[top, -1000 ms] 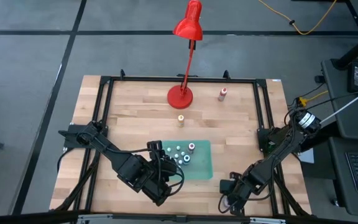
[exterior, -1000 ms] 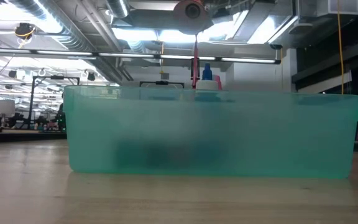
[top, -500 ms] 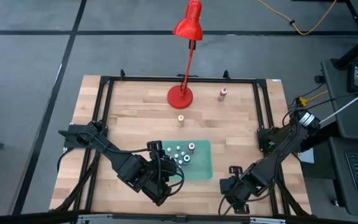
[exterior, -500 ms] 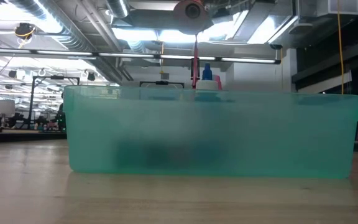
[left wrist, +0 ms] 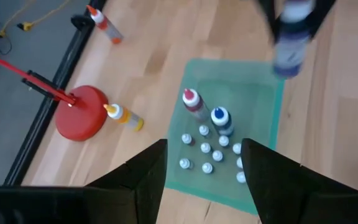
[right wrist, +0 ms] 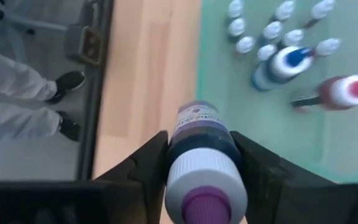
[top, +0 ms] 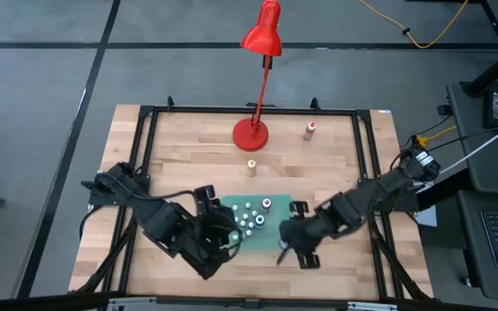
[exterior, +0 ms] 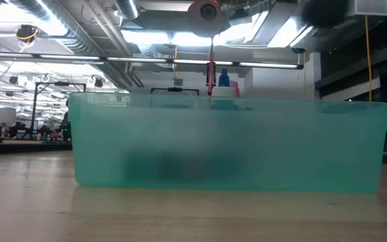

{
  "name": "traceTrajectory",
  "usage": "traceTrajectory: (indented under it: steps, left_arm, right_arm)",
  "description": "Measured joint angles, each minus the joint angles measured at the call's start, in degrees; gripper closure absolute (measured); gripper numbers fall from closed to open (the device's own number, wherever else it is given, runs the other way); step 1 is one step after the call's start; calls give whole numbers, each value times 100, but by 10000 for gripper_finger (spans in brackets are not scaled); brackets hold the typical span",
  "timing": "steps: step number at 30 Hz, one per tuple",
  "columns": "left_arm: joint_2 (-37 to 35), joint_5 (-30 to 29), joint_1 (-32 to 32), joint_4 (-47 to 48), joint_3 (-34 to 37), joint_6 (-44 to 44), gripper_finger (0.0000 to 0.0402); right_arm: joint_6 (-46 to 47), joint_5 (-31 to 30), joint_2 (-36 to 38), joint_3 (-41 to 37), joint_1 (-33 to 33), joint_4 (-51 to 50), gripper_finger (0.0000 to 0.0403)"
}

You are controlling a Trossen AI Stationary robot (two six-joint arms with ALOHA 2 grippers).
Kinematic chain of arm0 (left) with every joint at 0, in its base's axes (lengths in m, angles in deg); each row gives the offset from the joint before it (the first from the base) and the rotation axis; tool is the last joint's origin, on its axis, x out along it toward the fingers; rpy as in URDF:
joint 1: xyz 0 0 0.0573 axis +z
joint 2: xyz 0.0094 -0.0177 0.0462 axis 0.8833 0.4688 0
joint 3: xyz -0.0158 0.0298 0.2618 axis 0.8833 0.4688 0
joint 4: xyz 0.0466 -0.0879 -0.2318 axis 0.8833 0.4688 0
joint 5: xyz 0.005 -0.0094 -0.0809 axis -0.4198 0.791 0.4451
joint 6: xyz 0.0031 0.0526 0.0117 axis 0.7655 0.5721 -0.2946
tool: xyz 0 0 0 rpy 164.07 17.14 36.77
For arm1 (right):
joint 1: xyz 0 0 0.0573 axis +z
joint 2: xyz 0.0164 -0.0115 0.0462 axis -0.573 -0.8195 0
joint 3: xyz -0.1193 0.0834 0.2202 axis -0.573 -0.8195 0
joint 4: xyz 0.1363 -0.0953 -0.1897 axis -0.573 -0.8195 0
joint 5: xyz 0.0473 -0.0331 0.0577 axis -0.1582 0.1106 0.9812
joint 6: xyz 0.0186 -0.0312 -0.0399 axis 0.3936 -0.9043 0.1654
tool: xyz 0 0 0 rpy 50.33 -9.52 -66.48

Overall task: Pick & Place food coloring
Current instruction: Put the big purple food coloring bottle into the blue bin

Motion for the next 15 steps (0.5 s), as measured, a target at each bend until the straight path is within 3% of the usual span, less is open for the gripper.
traceTrajectory:
  steps: [7,15]
  left_arm:
    - [-361,-487,-144,0,-4,-176,203]
    - [-498,-937,-264,0,-4,-254,203]
  right_arm:
    - [-597,49,-171,0,-642,147,242]
    - [-929,225,-699,-4,-802,150,246]
